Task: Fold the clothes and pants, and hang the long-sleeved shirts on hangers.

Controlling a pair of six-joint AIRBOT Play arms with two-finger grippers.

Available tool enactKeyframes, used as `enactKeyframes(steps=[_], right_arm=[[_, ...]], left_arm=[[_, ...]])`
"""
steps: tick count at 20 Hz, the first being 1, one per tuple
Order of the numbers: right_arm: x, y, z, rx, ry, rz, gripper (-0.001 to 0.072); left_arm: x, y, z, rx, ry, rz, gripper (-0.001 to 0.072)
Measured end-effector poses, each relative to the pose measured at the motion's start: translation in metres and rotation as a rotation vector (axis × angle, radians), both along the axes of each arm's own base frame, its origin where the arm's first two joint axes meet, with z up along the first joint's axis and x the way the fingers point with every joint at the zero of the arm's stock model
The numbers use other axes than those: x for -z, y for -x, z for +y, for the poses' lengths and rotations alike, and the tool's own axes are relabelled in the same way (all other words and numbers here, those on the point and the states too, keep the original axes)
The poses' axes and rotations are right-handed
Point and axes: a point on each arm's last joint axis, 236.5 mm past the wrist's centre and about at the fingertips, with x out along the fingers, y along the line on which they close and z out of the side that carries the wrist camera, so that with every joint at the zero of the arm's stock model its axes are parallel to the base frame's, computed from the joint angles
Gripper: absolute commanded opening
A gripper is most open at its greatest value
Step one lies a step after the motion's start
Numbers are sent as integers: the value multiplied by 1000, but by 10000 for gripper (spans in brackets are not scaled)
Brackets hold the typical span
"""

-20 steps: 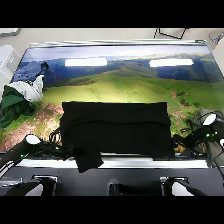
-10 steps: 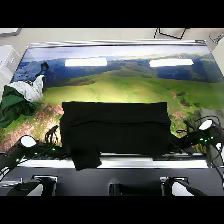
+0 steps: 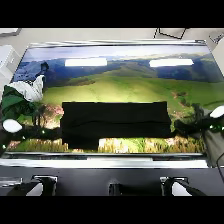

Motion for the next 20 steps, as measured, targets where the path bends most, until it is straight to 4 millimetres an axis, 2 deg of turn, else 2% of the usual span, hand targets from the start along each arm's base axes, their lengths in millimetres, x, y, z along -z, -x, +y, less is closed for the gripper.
enactKeyframes(steps=[3, 7, 10, 12, 13, 14, 15, 16, 20], right_arm=[[-10, -43, -3, -17, 65, -62, 44], [2, -103, 2, -12, 107, -106, 46], [18, -132, 5, 37, 105, -114, 47], [27, -143, 9, 63, 88, -114, 58], [31, -146, 11, 75, 77, -110, 197], [34, -148, 12, 83, 72, -108, 450], [34, -150, 13, 84, 67, -108, 648], [32, -152, 13, 79, 66, -106, 692], [35, -141, -5, 3, 150, -56, 710]], left_arm=[[-19, -55, 10, -13, -16, -59, 34], [-26, -118, 12, 4, -18, -79, 36], [-10, -147, 10, 15, -14, -53, 37], [10, -155, 9, 13, -9, -7, 44], [19, -156, 9, 15, -7, 15, 162], [27, -156, 8, 16, -3, 38, 352], [33, -156, 8, 10, 2, 59, 412], [35, -156, 9, 7, 6, 71, 412], [28, -146, 16, 14, 28, 109, 411]])
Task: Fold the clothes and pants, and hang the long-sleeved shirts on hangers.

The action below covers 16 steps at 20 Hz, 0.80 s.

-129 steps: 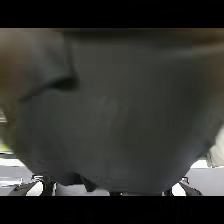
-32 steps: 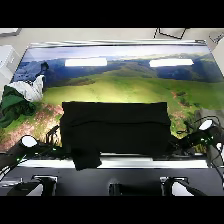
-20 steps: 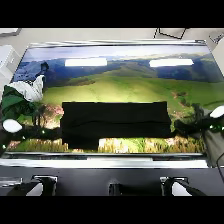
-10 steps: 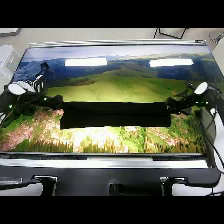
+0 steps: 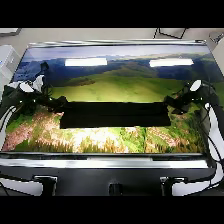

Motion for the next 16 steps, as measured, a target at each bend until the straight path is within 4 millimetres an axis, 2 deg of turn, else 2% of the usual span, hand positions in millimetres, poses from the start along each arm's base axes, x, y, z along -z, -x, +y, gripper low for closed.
enactKeyframes(steps=[4, 5, 6, 8, 9, 10, 12, 14, 16], right_arm=[[22, 8, 0, -23, -4, 72, 707], [26, 9, 4, -22, -24, 84, 697], [28, 9, 9, -20, -47, 91, 656], [31, 7, 25, -8, -121, 96, 409], [31, 7, 35, -10, -166, 97, 248], [30, 5, 46, -15, -215, 92, 48], [23, 3, 64, -47, -295, 75, 45], [4, -3, 83, -86, -385, 31, 42], [-24, -10, 96, -122, -444, -33, 42]], left_arm=[[-25, 16, -6, 48, 18, 8, 410], [-32, 19, -9, 60, 19, -1, 410], [-40, 21, -11, 68, 20, -15, 411], [-51, 23, -14, 79, 17, -38, 410], [-55, 23, -15, 83, 15, -50, 410], [-58, 23, -17, 85, 16, -58, 410], [-65, 23, -21, 87, 29, -71, 381], [-71, 21, -27, 83, 50, -87, 350], [-75, 16, -41, 81, 74, -116, 82]])
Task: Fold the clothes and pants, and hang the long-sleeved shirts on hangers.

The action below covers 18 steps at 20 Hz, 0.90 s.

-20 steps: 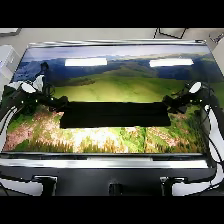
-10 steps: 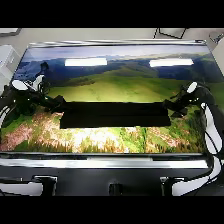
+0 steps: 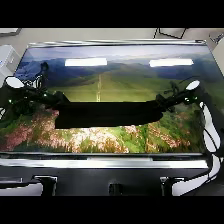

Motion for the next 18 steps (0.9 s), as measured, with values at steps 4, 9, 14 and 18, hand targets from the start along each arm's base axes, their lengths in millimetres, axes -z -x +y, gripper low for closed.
enactKeyframes(steps=[4, 9, 14, 18], right_arm=[[-68, 6, 22, -46, -89, -106, 43], [-153, 38, 54, -113, -121, -222, 43], [-223, 78, 84, -147, -122, -349, 43], [-248, 92, 97, -150, -92, -427, 44]], left_arm=[[7, -18, -56, 7, 14, -102, 38], [51, -9, -174, 9, 113, -61, 38], [97, 32, -286, -94, 240, 109, 37], [90, 61, -377, -231, 391, 203, 37]])
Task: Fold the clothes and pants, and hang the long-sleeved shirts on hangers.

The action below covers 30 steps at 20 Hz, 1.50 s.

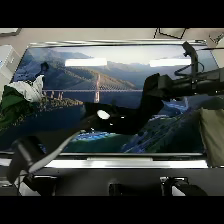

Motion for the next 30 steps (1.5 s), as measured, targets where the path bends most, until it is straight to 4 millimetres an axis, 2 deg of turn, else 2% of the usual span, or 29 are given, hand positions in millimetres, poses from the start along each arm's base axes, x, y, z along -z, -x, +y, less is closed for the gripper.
enactKeyframes(steps=[1, 3, 5, 7, 8, 10, 13, 15, 16, 18, 19, 20, 21, 22, 23, 25, 26, 28, 30], right_arm=[[-3, -2, 1, 10, 3, -18, 44], [-3, -6, 1, 25, 8, -32, 43], [2, -14, 2, 33, 6, -27, 43], [12, -26, 4, 32, 1, -24, 43], [17, -33, 7, 30, -8, -21, 43], [29, -45, 22, 10, -29, -20, 44], [55, -57, 65, -47, -54, -6, 44], [77, -62, 102, -81, -80, 18, 45], [88, -63, 119, -93, -94, 35, 45], [115, -65, 154, -103, -126, 81, 46], [130, -65, 172, -103, -143, 108, 83], [144, -66, 186, -96, -158, 129, 293], [159, -67, 200, -86, -167, 152, 539], [172, -67, 209, -75, -173, 174, 640], [184, -66, 216, -62, -175, 200, 641], [194, -71, 214, -39, -177, 228, 643], [193, -75, 204, -30, -175, 231, 654], [188, -88, 163, -11, -128, 224, 653], [190, -92, 98, 13, -19, 246, 651]], left_arm=[[-3, 3, -16, -22, 25, 10, 36], [-9, -3, -29, -54, 50, -7, 33], [-12, -25, -20, -52, 35, -82, 32], [-19, -54, 9, -17, -15, -178, 32], [-29, -70, 31, 7, -50, -227, 32], [-52, -105, 91, 35, -153, -331, 33], [-106, -151, 206, -1, -348, -483, 34], [-148, -164, 286, -55, -477, -555, 35], [-171, -164, 322, -89, -535, -584, 35], [-204, -154, 379, -136, -641, -621, 35], [-217, -146, 400, -153, -687, -633, 35], [-226, -137, 415, -162, -724, -638, 36], [-230, -129, 426, -164, -755, -637, 35], [-231, -120, 434, -162, -779, -629, 36], [-231, -115, 439, -162, -795, -624, 36], [-221, -104, 446, -149, -821, -594, 36], [-218, -101, 448, -147, -829, -586, 36], [-210, -96, 452, -136, -845, -565, 36], [-207, -94, 455, -131, -856, -560, 36]])
